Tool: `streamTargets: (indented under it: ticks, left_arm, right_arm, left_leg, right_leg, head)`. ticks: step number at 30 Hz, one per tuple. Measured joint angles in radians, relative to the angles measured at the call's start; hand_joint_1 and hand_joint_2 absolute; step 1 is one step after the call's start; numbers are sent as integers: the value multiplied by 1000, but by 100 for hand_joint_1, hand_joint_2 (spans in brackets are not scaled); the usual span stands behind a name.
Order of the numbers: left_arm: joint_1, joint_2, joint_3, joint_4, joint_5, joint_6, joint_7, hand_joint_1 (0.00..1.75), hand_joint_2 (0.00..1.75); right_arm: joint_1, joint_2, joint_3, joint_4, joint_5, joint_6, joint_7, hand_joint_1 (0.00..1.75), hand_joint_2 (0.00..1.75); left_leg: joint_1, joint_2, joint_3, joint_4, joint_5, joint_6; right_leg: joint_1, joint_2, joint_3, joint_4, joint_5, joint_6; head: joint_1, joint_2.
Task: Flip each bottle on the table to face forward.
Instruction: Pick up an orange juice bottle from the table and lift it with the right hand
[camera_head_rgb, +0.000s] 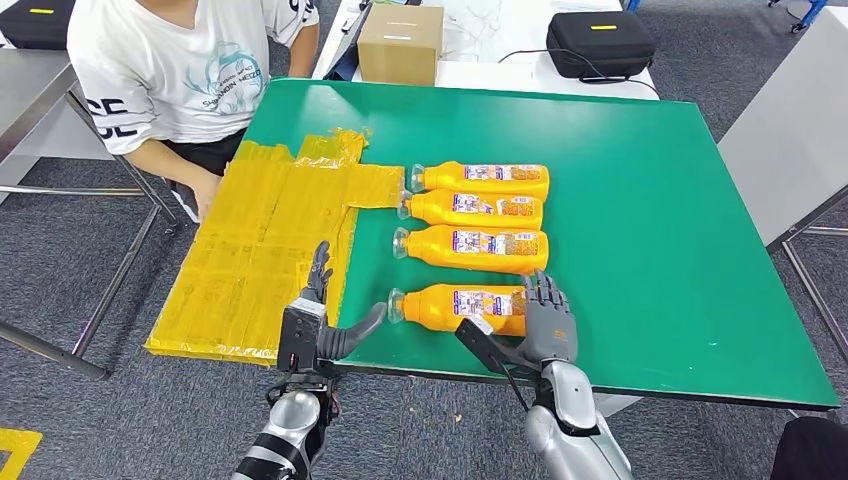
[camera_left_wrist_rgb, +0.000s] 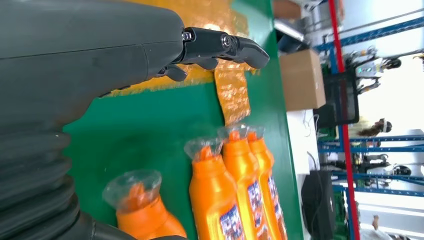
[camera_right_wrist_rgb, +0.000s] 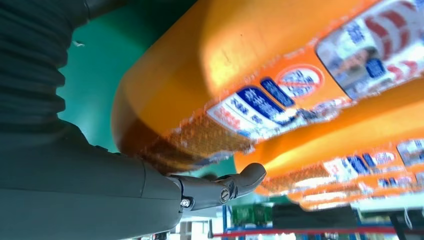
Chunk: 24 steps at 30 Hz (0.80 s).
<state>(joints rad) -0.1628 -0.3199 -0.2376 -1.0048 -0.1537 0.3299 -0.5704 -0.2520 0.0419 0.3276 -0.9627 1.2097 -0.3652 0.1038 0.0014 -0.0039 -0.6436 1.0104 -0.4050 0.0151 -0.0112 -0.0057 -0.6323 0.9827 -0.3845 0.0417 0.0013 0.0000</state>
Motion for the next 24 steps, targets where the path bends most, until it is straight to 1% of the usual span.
streamTargets:
  ticks: [4,9,12,17,20,24]
  left_arm:
    - [0,0,1,0,21,-43,7,0,175]
    - [-6,0,4,1,29,-56,8,0,175]
    - [-16,0,6,5,31,-65,8,0,175]
    - [-41,0,11,26,29,-71,7,0,175]
    - [-53,0,17,34,27,-71,6,0,175]
    - [-70,0,34,44,28,-82,6,0,175]
  right_arm:
    - [-48,0,0,61,-34,45,-25,175,175]
    - [-100,0,6,129,-46,57,-35,175,175]
    - [-137,-1,13,173,-61,84,-49,175,175]
    - [-200,-4,24,237,-103,150,-89,175,175]
    - [-222,-4,28,262,-120,166,-108,175,175]
    - [-245,1,32,288,-187,170,-166,175,175]
  left_leg:
    - [0,0,1,0,0,0]
    - [0,1,3,0,0,0]
    - [0,1,5,0,0,0]
    - [0,3,10,0,-2,-1]
    - [0,4,11,0,-1,0]
    - [0,4,11,0,-1,-1]
  right_leg:
    - [0,0,1,0,0,0]
    - [0,1,2,0,0,0]
    - [0,2,4,0,0,0]
    - [0,4,7,0,0,0]
    - [0,4,8,0,1,-1]
    - [0,4,9,0,2,-2]
  head:
    - [0,0]
    - [0,0]
    - [0,0]
    - [0,0]
    - [0,0]
    - [0,0]
